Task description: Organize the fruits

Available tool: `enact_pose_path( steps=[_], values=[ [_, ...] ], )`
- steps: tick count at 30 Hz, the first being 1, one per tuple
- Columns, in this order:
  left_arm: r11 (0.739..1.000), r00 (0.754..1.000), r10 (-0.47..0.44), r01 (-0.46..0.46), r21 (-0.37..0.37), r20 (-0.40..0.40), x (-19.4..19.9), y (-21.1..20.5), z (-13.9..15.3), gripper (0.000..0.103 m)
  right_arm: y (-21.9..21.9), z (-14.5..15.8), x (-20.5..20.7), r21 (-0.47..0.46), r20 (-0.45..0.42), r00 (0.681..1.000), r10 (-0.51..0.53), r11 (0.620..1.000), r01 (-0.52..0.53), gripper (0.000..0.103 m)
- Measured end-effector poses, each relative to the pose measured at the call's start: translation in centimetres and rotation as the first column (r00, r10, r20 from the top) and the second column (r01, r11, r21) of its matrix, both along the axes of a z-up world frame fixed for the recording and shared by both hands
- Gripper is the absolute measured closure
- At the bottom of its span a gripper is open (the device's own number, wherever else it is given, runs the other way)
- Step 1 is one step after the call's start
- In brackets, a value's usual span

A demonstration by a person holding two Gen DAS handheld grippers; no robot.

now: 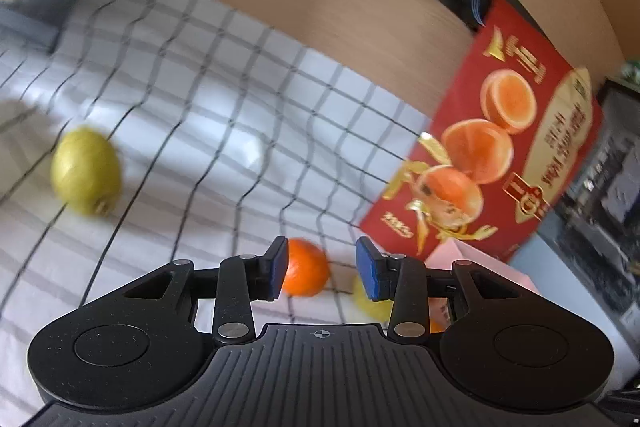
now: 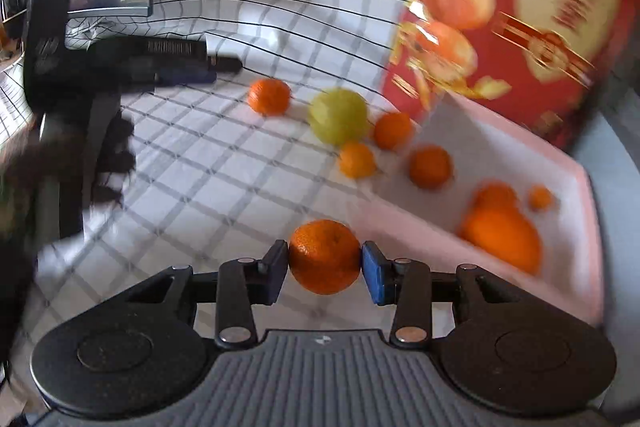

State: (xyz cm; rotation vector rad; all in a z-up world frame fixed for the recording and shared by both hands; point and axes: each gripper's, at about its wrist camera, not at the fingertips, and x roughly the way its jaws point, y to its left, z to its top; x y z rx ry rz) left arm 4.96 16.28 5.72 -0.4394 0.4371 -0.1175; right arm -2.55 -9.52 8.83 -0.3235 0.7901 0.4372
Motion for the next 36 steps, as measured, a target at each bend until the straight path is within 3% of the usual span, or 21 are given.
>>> enact_pose_path(
  steps=[2,5,11,16,19,20,26,30,36],
  values=[
    [0.997,0.999,-0.039,0.040,0.070,-0.018,1.4,-0.5,1.1,0.062,-1.7,-0.3,-1.3,-0.034,0.030,0.999,-0.027,0.999,0.028,0.063],
    [0.992,0.997,-0.022,0.030,0.120,-0.073,3.2,-0.8,1.4,0.062,-3.8,-0.9,-2.3,-0.058,0.056,0.997,-0.051,0.997,0.054,0.063],
    [0.990,0.989,-0.042,0.061,0.128,-0.142,5.2,-1.1,-0.2,0.062,-6.7,-2.3,-1.4,0.033,0.004,0.993,-0.114,0.993,0.114,0.062],
    [0.978,0.989,-0.040,0.068,0.195,-0.144,5.6,-2.1,-1.3,0.060,-7.4,-3.1,-1.2,0.089,0.041,0.988,-0.149,0.985,0.145,0.036],
    [0.957,0.987,-0.016,0.060,0.283,-0.157,5.7,-2.7,-1.6,0.059,-7.7,-3.8,-1.6,0.132,0.055,0.985,-0.165,0.979,0.157,0.032],
    [0.954,0.987,-0.010,0.058,0.293,-0.162,5.7,-2.7,-1.7,0.053,-7.8,-4.1,-1.7,0.142,0.058,0.984,-0.168,0.977,0.158,0.031],
    [0.965,0.979,-0.012,0.064,0.252,-0.202,6.5,-2.8,-2.0,0.048,-8.1,-4.7,-2.3,0.174,0.092,0.976,-0.196,0.968,0.178,0.025],
    [0.972,0.973,-0.046,0.096,0.216,-0.227,7.0,-3.7,-2.9,0.048,-8.2,-4.9,-2.2,0.183,0.080,0.977,-0.197,0.966,0.180,0.025],
    [0.970,0.974,-0.045,0.095,0.222,-0.222,7.4,-4.8,-3.7,0.048,-8.6,-5.2,-1.5,0.201,0.021,0.976,-0.219,0.957,0.210,0.025]
  ],
)
